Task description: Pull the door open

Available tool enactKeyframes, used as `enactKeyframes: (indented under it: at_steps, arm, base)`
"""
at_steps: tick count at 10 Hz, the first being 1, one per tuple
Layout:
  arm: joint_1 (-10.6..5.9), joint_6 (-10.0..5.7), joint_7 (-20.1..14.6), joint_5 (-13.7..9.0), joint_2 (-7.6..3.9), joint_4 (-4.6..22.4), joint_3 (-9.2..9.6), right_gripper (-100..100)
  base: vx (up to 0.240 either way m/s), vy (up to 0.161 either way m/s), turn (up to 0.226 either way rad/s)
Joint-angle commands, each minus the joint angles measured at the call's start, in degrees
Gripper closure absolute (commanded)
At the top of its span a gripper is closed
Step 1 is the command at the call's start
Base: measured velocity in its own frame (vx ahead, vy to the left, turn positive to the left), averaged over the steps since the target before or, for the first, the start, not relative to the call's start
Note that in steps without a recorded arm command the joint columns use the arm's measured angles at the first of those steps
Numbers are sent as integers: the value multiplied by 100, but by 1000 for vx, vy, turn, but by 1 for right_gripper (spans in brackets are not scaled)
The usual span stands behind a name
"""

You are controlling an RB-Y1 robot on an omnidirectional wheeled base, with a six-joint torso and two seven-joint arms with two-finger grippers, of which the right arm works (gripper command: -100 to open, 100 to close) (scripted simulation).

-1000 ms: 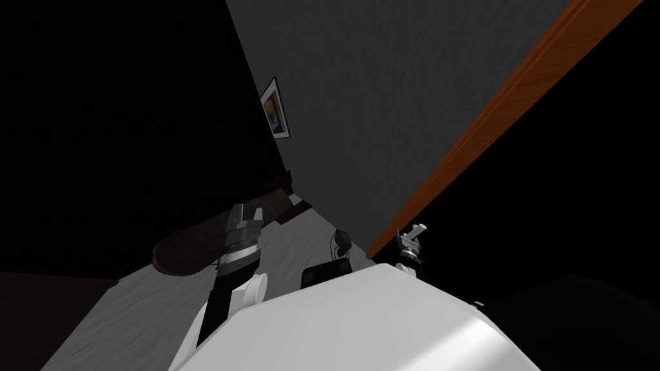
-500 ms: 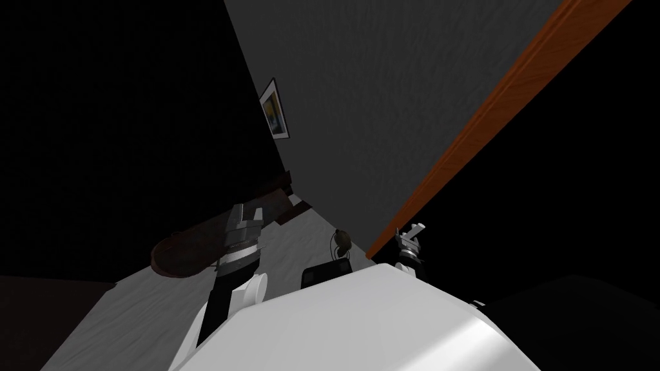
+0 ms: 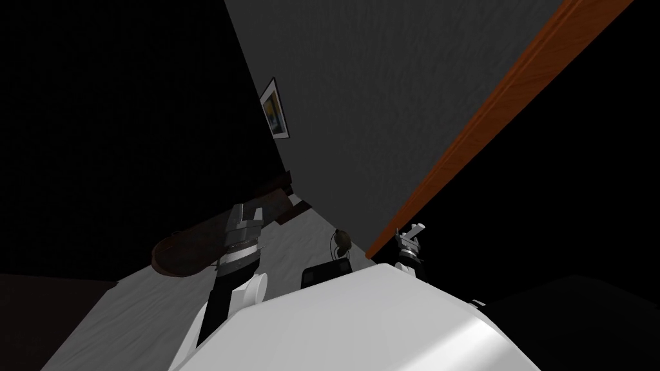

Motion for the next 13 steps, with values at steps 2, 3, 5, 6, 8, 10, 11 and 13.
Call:
enactKeyframes:
  at_steps: [2, 3, 5, 6, 8, 10, 11, 13]
  arm:
    - [0, 0, 0, 0, 0, -1, 0, -100]
    - [0, 0, 0, 0, 0, -1, 0, -100]
    - [-113, -12, -150, 99, -56, 151, 123, -100]
    - [-113, -12, -150, 99, -56, 151, 123, -100]
    - [-225, -25, -300, 199, -113, 303, 247, -100]
    - [-162, -9, -238, 164, -104, 208, 205, 100]
    - [-162, -9, -238, 164, -104, 208, 205, 100]
    - [-162, -9, -238, 164, -104, 208, 205, 100]
  base:
    - [2, 0, -13]
    - [-20, -26, 62]
    - [-13, -11, -37]
    - [-30, -48, -206]
    - [35, -87, -139]
    - [1, -10, -2]
    - [0, 0, 0]
    - [0, 3, -4]
